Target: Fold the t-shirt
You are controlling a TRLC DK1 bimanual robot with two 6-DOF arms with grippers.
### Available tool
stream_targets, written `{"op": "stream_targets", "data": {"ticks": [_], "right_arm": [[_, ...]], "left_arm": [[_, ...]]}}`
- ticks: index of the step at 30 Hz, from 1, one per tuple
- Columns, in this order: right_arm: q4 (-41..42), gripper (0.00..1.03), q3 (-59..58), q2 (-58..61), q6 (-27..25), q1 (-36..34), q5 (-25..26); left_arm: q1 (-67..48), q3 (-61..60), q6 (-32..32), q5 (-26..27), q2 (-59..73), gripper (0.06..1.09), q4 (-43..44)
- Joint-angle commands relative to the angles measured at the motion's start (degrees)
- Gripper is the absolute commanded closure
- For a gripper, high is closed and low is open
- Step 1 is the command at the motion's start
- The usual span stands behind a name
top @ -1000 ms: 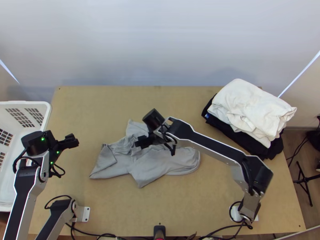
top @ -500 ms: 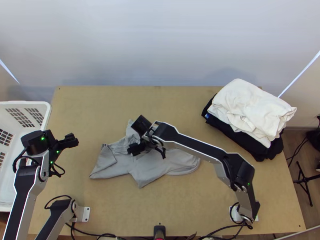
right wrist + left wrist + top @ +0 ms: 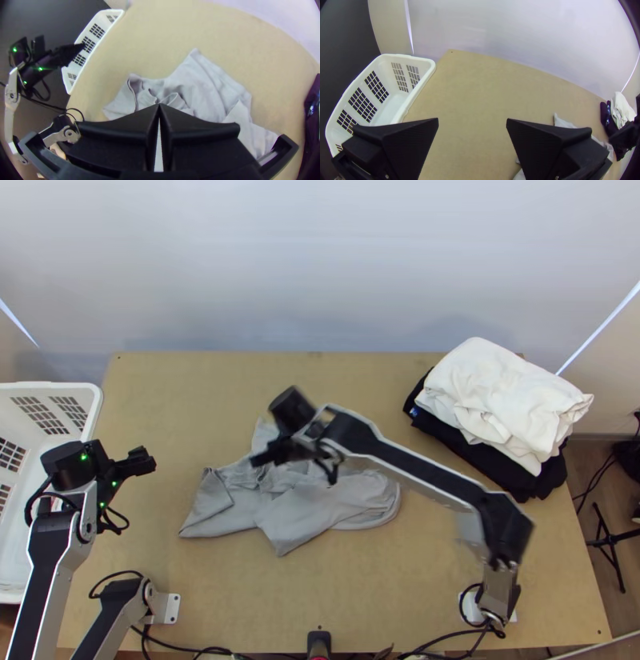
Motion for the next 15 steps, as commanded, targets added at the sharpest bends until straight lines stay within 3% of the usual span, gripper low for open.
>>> {"op": "stream_targets", "data": {"ticks": [1, 2, 4, 5, 15], "right_arm": [[0.46, 1.00, 0.91, -7.75, -1.00, -3.85, 0.13], [0.28, 0.87, 0.30, -7.92, -2.41, -4.29, 0.13], [-3.23, 0.34, -1.29, -7.83, -2.76, -4.99, 0.13], [-4.82, 0.17, -2.43, -7.39, -2.67, -5.25, 0.13], [-13.25, 0.16, -7.79, -0.28, -0.21, -3.06, 0.13]], "left_arm": [[0.22, 0.18, 0.24, 0.08, -0.08, 0.10, 0.11], [0.22, 0.18, 0.24, 0.08, 0.09, 0.10, 0.37], [-0.22, 0.44, 0.15, 0.08, 0.27, 0.10, 0.72], [-0.31, 0.53, 0.15, 0.08, 0.36, 0.10, 0.99], [-0.40, 0.61, 0.15, -0.01, 0.71, 0.10, 1.25]]}}
